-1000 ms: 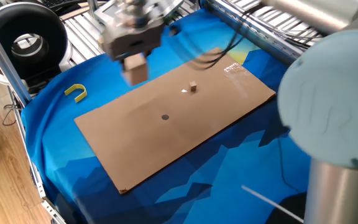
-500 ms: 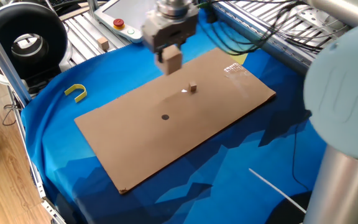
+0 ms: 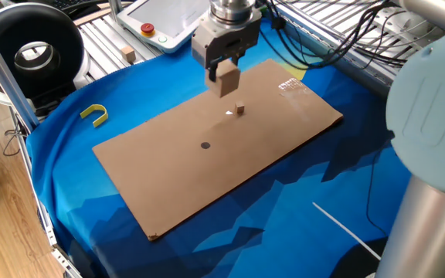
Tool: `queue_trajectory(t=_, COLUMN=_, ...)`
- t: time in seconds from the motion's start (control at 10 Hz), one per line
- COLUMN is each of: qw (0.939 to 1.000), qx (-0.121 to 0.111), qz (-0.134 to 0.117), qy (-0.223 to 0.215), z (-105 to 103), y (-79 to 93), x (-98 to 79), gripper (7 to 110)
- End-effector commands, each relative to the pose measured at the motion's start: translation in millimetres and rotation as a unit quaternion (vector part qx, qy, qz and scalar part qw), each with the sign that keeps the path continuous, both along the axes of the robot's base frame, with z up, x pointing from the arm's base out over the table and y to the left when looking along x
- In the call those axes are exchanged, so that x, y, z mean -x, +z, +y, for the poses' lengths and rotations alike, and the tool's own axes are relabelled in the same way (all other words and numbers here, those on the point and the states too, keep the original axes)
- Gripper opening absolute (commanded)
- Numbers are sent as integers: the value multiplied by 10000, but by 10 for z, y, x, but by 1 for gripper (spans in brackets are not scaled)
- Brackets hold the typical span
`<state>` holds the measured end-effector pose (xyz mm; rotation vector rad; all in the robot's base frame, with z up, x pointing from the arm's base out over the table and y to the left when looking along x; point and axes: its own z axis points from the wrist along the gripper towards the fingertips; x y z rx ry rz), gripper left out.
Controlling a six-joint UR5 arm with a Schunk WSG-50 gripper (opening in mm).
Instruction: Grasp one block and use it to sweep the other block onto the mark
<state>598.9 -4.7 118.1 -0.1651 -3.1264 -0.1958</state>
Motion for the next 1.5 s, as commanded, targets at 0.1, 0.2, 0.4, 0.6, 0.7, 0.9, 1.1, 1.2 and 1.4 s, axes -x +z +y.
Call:
queue_trajectory(t=0.1, qw=9972, qx=-620, qz=131, qy=-387, z=274, y=72, x=42, gripper=7)
queue_trajectory(t=0.2, qw=9999, qx=-117, qz=-24, qy=-125, z=-141, y=11, x=-47, gripper=7)
queue_trajectory(t=0.4, qw=9982, qx=581, qz=38, qy=127, z=-1041, y=-71, x=-13, gripper=7)
queue_trajectory(t=0.6, qw=9957, qx=893, qz=219, qy=107, z=-1215, y=-190, x=271, gripper=7)
queue_trajectory(t=0.7, qw=9967, qx=796, qz=-14, qy=139, z=-1248, y=-403, x=222, gripper=7)
queue_trajectory(t=0.9, qw=9969, qx=746, qz=-185, qy=186, z=-1385, y=-544, x=93, gripper=7)
queue_trajectory(t=1.1, qw=9962, qx=858, qz=-75, qy=153, z=-1400, y=-551, x=173, gripper=7)
queue_trajectory(t=1.2, qw=9968, qx=796, qz=-42, qy=69, z=-1344, y=-543, x=161, gripper=7)
queue_trajectory(t=1.4, qw=9976, qx=689, qz=8, qy=-29, z=-1218, y=-573, x=60, gripper=7)
